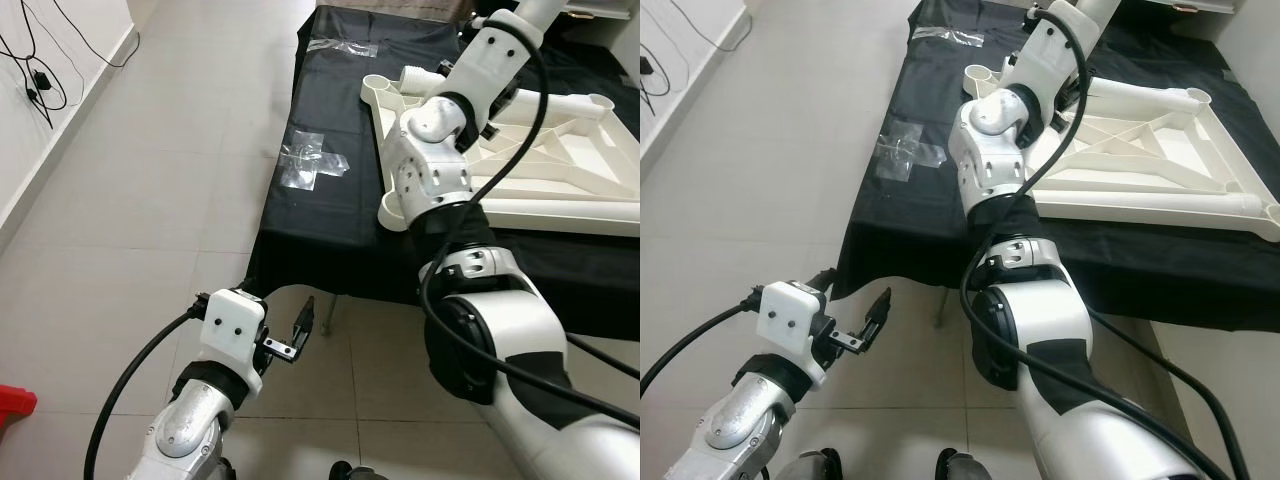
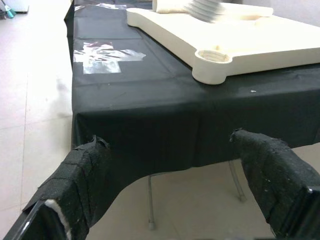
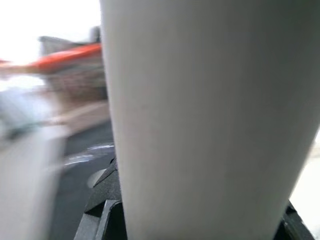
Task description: Building children table
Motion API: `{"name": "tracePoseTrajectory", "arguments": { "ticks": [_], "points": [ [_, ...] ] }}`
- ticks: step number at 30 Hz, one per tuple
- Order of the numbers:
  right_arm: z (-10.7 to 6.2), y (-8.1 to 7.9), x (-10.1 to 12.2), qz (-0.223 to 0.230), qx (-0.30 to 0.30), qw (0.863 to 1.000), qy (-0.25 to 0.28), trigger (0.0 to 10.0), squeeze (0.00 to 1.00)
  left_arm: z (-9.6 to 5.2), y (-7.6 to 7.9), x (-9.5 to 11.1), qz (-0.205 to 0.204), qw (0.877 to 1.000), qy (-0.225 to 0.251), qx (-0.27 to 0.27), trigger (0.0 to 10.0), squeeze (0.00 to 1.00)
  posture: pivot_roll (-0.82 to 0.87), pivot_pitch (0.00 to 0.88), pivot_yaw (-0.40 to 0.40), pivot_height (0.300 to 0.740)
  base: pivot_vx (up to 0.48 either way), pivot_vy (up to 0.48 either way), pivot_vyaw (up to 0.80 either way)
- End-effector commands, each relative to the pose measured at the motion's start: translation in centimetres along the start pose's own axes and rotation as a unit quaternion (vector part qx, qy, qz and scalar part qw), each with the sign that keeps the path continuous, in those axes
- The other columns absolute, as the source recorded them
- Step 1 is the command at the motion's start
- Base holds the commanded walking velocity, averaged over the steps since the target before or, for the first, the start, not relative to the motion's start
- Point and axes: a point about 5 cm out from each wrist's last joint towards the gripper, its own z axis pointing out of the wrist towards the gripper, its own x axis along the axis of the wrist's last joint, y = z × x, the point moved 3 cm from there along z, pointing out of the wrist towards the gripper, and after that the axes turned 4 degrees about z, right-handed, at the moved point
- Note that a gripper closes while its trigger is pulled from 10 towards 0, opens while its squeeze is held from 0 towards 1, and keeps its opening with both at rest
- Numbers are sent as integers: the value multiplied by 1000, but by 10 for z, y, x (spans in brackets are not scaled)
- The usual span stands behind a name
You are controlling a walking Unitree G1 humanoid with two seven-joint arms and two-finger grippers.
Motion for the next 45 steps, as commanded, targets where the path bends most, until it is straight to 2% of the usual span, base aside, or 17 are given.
{"name": "tracePoseTrajectory", "arguments": {
  "ticks": [1,2,3,7,8,9,11,14,15,17,19,23,25,27,31,40,45],
  "points": [
    [-2,-8,4,24,37,999,-3,10000,0,0,0,-5,-7,1000,-12,-1,10000,161,88,183,-78,740,0,0,0],
    [-10,-17,-4,50,128,990,-32,10000,0,3,-4,-4,2,1000,-11,-5,10000,1000,76,178,-71,740,0,0,0],
    [-23,-18,-20,74,201,974,-75,10000,0,12,-11,-4,18,1000,-13,3,10000,1000,71,176,-68,740,0,0,0],
    [-23,-18,-20,74,201,974,-75,10000,0,12,-11,-4,18,1000,-13,3,10000,1000,71,176,-68,740,0,0,0],
    [-38,-15,-33,83,249,959,-107,10000,0,21,-20,-2,35,999,-15,11,10000,1000,68,177,-63,740,0,0,0],
    [-55,-10,-44,100,288,942,-139,10000,0,33,-30,-1,47,999,-17,18,10000,0,66,174,-58,740,0,0,0],
    [-82,-5,-56,122,338,917,-175,10000,0,51,-43,4,64,998,-17,22,10000,0,63,174,-54,740,0,0,0],
    [-89,-3,-60,132,350,908,-190,10000,0,57,-47,4,70,997,-18,22,10000,0,63,176,-52,740,0,0,0],
    [-93,-3,-62,140,357,902,-198,10000,0,61,-49,3,71,997,-19,21,10000,1000,67,176,-52,740,0,0,0],
    [-93,-3,-62,140,357,902,-198,10000,0,61,-49,3,71,997,-19,21,10000,1000,67,176,-52,740,0,0,0],
    [-103,-4,-64,151,378,888,-212,10000,0,67,-48,0,69,997,-24,14,10000,1000,64,176,-50,740,0,0,0],
    [-108,-5,-65,153,390,882,-217,10000,0,71,-45,-2,67,997,-29,5,10000,1000,61,176,-51,740,0,0,0],
    [-118,-4,-64,157,411,869,-226,10000,0,77,-30,-10,55,997,-45,-35,10000,0,62,176,-49,740,0,0,0],
    [-122,-4,-63,156,422,863,-229,10000,0,79,-21,-12,51,996,-49,-52,10000,0,61,176,-50,740,0,0,0],
    [-125,-4,-62,156,427,860,-232,10000,0,80,-20,-12,56,996,-47,-56,10000,0,61,176,-50,740,0,0,0],
    [-144,-2,-69,147,459,836,-262,10000,0,86,-19,-14,69,994,-46,-64,10000,0,63,179,-49,740,0,0,0],
    [-149,-1,-71,137,466,832,-268,10000,0,87,-15,-15,72,993,-48,-75,10000,0,63,180,-50,740,0,0,0]
  ]
}}
